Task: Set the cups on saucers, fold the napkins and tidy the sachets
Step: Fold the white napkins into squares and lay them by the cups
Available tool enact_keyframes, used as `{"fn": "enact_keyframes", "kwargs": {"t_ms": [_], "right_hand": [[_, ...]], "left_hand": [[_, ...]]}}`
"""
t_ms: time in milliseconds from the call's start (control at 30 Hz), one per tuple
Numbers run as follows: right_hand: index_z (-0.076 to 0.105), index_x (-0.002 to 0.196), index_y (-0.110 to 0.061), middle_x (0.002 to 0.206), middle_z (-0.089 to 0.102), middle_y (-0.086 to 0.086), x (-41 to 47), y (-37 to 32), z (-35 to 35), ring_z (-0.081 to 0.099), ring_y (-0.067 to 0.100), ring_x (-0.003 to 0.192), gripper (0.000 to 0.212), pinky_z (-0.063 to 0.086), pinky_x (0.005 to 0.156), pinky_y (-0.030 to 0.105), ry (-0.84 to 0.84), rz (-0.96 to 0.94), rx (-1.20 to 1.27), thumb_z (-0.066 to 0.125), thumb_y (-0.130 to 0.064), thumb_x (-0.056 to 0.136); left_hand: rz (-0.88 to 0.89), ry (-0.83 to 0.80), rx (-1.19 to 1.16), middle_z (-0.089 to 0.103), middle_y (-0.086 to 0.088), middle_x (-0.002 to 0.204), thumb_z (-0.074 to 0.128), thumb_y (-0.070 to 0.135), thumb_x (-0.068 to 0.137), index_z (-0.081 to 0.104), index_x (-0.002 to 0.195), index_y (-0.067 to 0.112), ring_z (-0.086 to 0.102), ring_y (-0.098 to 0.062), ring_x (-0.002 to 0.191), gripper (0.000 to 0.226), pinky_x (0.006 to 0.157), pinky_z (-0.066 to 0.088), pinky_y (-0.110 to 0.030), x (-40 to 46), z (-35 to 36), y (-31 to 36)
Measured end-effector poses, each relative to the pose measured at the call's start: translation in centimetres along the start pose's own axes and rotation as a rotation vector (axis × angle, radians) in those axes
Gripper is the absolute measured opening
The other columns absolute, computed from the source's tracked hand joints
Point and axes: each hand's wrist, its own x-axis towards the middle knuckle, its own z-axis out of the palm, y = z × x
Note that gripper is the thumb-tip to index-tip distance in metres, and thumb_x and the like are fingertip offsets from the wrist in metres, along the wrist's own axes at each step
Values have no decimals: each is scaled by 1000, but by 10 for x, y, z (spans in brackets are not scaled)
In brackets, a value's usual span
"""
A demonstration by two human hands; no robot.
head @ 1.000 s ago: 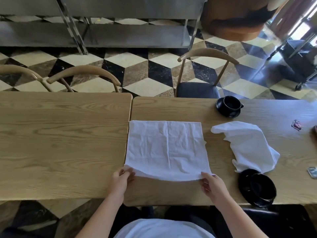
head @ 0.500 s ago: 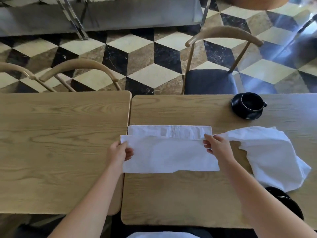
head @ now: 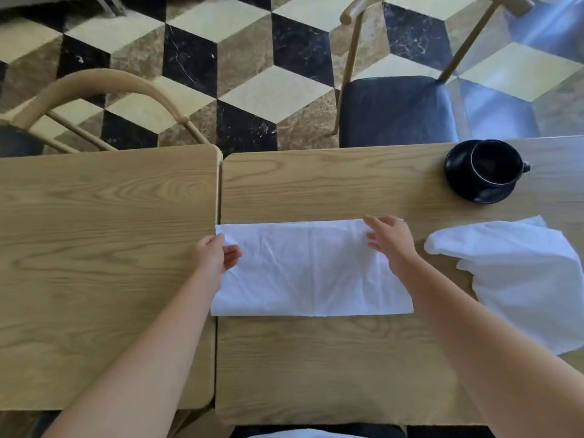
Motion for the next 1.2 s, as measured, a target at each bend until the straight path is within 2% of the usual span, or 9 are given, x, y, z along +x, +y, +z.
{"fn": "enact_keyframes", "kwargs": {"t_ms": [233, 367, 533, 667, 733, 800, 933, 1033, 1200], "right_hand": [[58, 125, -15, 127, 50, 4, -10, 40, -24, 59, 19, 98, 42, 52, 84, 38, 206, -97, -351, 65, -31, 86], [54, 103, -16, 114, 56, 6, -28, 68, -38, 48, 13, 92, 27, 41, 70, 29, 257, -148, -434, 65, -32, 84], [52, 128, -11, 129, 52, 13, -57, 92, -42, 45, 33, 120, 54, 43, 97, 48, 302, -164, -615, 70, -39, 86], [48, 141, -13, 149, 43, 12, -79, 91, -18, 37, 35, 135, 57, 38, 105, 54, 237, -538, -866, 66, -34, 92], [45, 147, -12, 158, 36, 13, -94, 89, 11, 32, 37, 141, 57, 37, 111, 54, 53, -692, -949, 62, -29, 96], [49, 144, -11, 156, 38, 13, -113, 94, 43, 39, 36, 138, 50, 48, 104, 51, -201, -742, -956, 59, -21, 96], [57, 116, -14, 117, 53, 3, -132, 105, 84, 62, 26, 94, 22, 54, 77, 45, -417, -506, -709, 49, -13, 95], [59, 111, -12, 101, 64, 2, -126, 105, 87, 63, 22, 88, 21, 51, 77, 33, -319, -209, -472, 50, -11, 92], [64, 105, -14, 87, 66, -3, -109, 104, 59, 62, 13, 75, 18, 46, 62, 24, -274, -85, -415, 52, -12, 92]], "left_hand": [[170, 145, 308, 63, 2, 71, 65, 28, 87, 57, 97, 16, 59, -18, 62, 18, 54, 42, -29, -4, -15, -29], [203, 225, 456, 59, 3, 81, 70, 28, 87, 55, 93, 13, 57, -25, 77, 22, 61, 40, -34, -25, -33, -59], [128, 258, 429, 55, -7, 79, 65, 23, 88, 44, 83, 14, 56, -34, 74, 23, 64, 41, -39, -62, -40, -90], [743, 63, 866, 62, -6, 97, 61, 14, 93, 59, 95, 11, 58, -29, 96, 5, 75, 48, -36, -99, -30, -105], [978, -122, 1088, 60, -9, 121, 60, 15, 94, 63, 116, 9, 53, -27, 116, 23, 92, 51, -40, -112, -14, -114], [1052, -317, 1186, 58, -9, 117, 56, 14, 93, 63, 118, 9, 54, -28, 111, 26, 91, 51, -40, -120, 0, -124], [733, -454, 1109, 61, -3, 105, 51, 18, 94, 61, 108, 13, 54, -22, 100, 18, 84, 47, -36, -119, 17, -135], [309, -329, 859, 67, 3, 91, 54, 23, 96, 60, 97, 18, 65, -19, 86, 8, 65, 47, -27, -106, 25, -127], [-121, -199, 366, 70, -11, 77, 48, 15, 92, 58, 101, 5, 69, -21, 61, 17, 54, 53, -30, -77, 20, -110]]}}
